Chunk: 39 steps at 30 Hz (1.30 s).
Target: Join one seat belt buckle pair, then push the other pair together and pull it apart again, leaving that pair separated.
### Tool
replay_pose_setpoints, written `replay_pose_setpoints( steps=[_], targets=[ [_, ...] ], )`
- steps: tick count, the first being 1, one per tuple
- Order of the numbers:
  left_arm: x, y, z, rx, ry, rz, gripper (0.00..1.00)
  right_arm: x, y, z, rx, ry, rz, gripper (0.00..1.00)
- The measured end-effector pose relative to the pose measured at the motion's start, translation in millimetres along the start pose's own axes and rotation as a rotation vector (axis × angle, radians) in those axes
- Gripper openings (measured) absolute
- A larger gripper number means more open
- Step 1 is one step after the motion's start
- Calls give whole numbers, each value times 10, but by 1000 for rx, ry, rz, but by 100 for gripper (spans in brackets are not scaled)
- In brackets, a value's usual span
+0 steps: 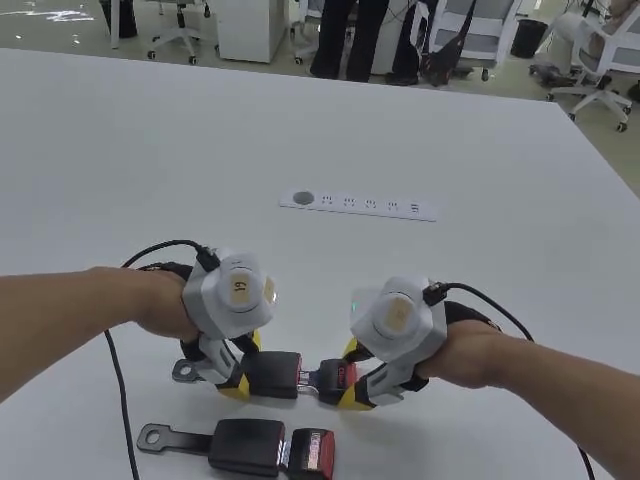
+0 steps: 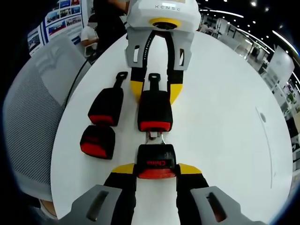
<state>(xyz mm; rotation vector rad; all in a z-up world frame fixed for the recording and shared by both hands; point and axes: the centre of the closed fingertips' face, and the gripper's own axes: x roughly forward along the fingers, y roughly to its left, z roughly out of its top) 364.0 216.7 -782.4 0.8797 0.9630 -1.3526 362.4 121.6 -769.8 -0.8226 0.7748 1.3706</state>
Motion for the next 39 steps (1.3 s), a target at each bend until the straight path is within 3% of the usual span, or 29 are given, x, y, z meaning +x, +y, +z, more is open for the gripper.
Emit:
replay_pose_setpoints(
  steps=[16, 23, 25, 33, 39],
  targets=[
    [-23, -61, 59, 6, 7, -3, 31, -51, 6, -86, -16, 24, 2, 28],
    [-29, -42, 44, 9, 15, -5, 32, -75, 2, -173, -12, 33, 0, 28],
    [11, 10, -6, 9, 15, -4, 32, -91, 5, -197, -5, 34, -2, 28],
    [-38, -57, 56, 12, 19, -4, 32, -147, 0, -297, 1, 47, -6, 29],
    [-15, -31, 28, 16, 24, -5, 32, -176, -13, -364, 6, 57, -10, 29]
  ],
)
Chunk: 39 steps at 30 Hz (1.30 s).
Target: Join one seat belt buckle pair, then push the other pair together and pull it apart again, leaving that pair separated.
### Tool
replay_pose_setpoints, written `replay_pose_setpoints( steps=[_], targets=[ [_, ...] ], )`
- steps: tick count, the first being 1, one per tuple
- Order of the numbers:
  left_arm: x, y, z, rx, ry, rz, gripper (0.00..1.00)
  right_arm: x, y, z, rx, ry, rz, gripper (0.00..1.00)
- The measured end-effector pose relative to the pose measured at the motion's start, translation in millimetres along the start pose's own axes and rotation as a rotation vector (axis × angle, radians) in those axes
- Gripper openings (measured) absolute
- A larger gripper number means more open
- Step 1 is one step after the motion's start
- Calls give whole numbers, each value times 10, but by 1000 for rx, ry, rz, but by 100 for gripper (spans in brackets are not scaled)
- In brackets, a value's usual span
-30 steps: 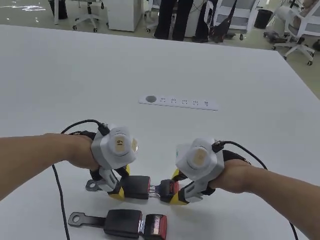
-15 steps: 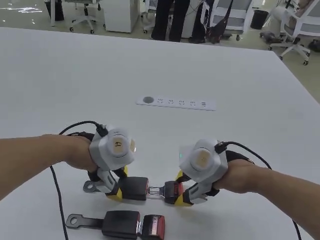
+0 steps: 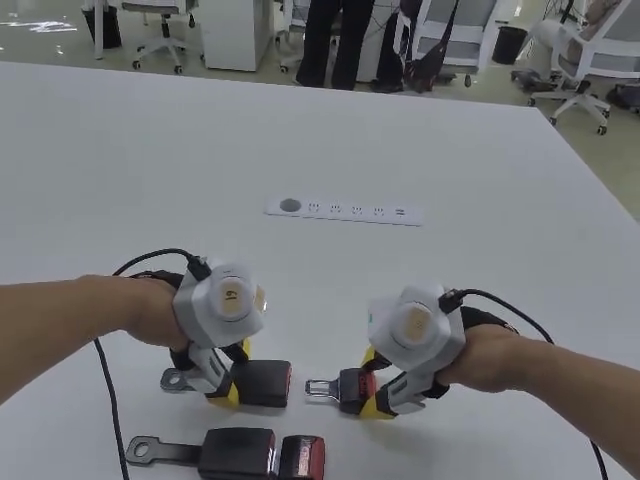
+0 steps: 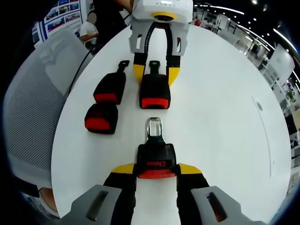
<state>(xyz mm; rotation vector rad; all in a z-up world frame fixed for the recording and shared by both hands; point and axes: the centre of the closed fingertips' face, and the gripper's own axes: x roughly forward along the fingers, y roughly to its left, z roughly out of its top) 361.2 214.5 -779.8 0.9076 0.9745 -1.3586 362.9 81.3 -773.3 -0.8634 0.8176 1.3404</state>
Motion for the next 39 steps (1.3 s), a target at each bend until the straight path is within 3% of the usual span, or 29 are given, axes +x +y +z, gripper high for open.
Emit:
replay_pose_setpoints(
  steps=[20, 26, 39],
  targets=[
    [31, 47, -44, 5, 4, -2, 32, -78, 3, -165, 9, 13, -6, 29],
    [-4, -2, 0, 4, 0, 0, 32, -79, -2, -175, 14, 12, -8, 30],
    [12, 12, -13, 2, -5, 1, 33, -91, 9, -176, -1, 14, -6, 30]
  ],
)
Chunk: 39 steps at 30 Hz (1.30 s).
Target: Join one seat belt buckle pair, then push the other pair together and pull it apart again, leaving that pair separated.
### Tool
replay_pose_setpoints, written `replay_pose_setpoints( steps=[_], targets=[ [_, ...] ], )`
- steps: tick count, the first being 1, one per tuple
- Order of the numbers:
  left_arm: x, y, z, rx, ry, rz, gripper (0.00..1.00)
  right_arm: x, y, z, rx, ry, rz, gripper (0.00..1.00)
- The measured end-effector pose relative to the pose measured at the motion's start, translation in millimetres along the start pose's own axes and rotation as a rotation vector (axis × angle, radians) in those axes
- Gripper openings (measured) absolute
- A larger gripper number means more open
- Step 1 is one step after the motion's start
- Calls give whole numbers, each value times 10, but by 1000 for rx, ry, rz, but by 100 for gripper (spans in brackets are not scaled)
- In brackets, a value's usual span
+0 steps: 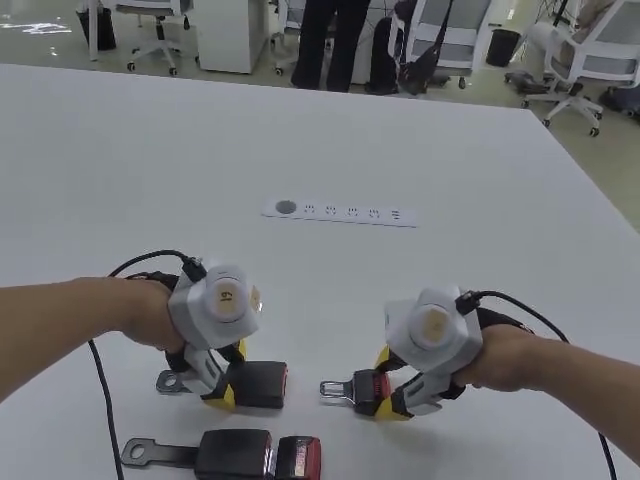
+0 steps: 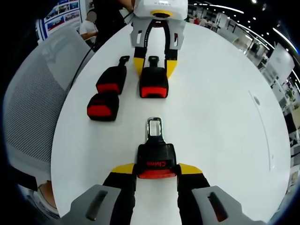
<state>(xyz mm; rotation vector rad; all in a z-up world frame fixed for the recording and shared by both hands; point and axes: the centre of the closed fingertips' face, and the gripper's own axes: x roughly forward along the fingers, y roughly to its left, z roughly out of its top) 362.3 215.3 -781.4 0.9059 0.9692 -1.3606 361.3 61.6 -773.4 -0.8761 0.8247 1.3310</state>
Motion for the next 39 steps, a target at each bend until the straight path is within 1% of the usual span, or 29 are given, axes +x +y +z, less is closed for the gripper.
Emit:
replay_pose_setpoints(
  steps=[2, 4, 9, 13, 15, 17, 18, 20, 21, 22, 23, 26, 28, 29, 30, 33, 36, 39],
  targets=[
    [6, 5, -7, 4, 2, -1, 33, 2, -22, -13, -9, 3, 0, 30],
    [10, 9, -14, 6, 3, -2, 33, 0, -9, -8, -8, 2, 0, 31],
    [-29, -40, 40, 8, 3, 0, 33, -16, -9, -6, -8, 1, -2, 31],
    [-12, -18, 17, 1, -3, 6, 33, -31, -40, 2, -5, -4, -16, 33],
    [-4, 8, -2, -2, -3, 16, 35, -70, -53, 1, -6, -7, -27, 35],
    [-1, 39, -13, -2, -6, 27, 39, -91, -67, 14, 1, -18, -26, 36],
    [6, 63, -40, -4, -5, 31, 41, -96, -70, 16, -1, -21, -28, 36],
    [-22, 33, -31, 0, -5, 30, 42, -106, -85, 18, -5, -24, -36, 39],
    [-30, 20, -30, -4, -6, 29, 42, -127, -42, 36, -1, -30, -36, 40],
    [-47, 1, -33, -7, -6, 30, 43, -136, -36, 38, 3, -33, -36, 41],
    [-55, 5, -47, -6, -9, 32, 43, -140, -67, 29, 5, -35, -36, 42],
    [-98, 24, -50, -29, -30, 42, 43, -138, -87, 4, 7, -37, -39, 46],
    [-100, 79, -108, -48, -45, 50, 44, -139, -74, -8, 12, -40, -40, 48],
    [-121, 71, -106, -51, -50, 51, 44, -141, -70, -16, 12, -39, -40, 50],
    [-160, 37, -74, -58, -55, 54, 45, -147, -60, -30, 14, -39, -40, 51],
    [-197, 49, -126, -83, -72, 61, 46, -168, -56, -68, 19, -44, -44, 52],
    [-242, 35, -159, -107, -94, 66, 47, -192, -18, -91, 31, -55, -46, 56],
    [-273, 34, -213, -134, -109, 74, 51, -216, -9, -111, 39, -62, -57, 57]
  ],
)
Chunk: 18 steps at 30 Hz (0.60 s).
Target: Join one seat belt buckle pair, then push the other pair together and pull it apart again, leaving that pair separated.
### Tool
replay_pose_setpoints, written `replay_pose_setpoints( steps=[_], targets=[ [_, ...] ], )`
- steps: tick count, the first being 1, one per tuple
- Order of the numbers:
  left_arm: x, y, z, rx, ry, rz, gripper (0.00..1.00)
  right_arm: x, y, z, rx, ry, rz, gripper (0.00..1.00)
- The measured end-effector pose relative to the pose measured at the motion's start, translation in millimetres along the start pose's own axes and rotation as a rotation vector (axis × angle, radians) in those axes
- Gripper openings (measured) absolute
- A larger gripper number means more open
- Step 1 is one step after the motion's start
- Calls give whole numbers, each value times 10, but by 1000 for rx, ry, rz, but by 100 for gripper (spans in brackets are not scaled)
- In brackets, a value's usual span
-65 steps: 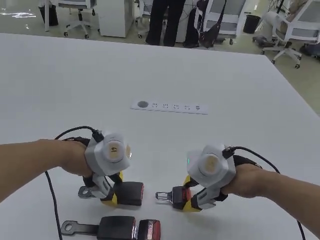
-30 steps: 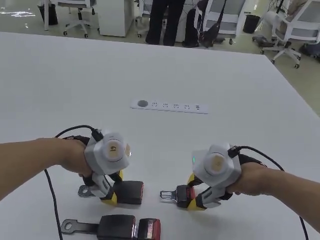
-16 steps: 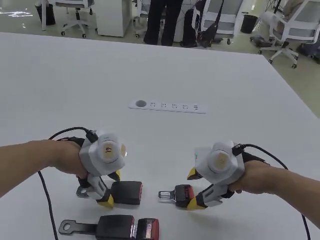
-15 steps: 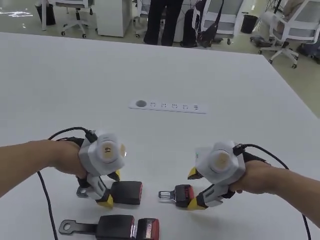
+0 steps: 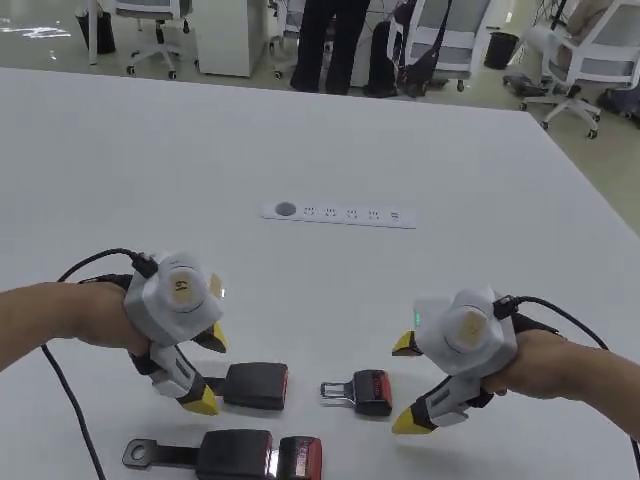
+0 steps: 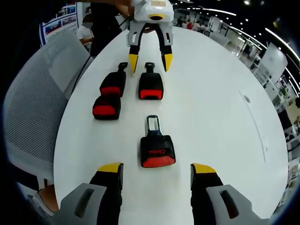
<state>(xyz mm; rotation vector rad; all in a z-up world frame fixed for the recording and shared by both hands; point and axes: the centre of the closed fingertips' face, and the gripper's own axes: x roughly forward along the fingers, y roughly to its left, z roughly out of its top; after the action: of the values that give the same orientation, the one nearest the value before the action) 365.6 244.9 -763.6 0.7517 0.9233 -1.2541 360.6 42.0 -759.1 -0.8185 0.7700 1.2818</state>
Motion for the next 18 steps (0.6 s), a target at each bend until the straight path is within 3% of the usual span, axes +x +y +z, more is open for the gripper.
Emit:
replay_pose_setpoints(
  steps=[7, 10, 18],
  targets=[
    [-121, -84, -36, -55, -38, 24, 54, -82, 34, -13, 56, -44, -19, 61],
    [-145, -65, -98, -77, -60, 33, 55, -109, 50, -29, 84, -68, -28, 62],
    [-290, -193, -178, -141, -133, 57, 59, -207, 135, -39, 123, -107, -56, 66]
  ],
)
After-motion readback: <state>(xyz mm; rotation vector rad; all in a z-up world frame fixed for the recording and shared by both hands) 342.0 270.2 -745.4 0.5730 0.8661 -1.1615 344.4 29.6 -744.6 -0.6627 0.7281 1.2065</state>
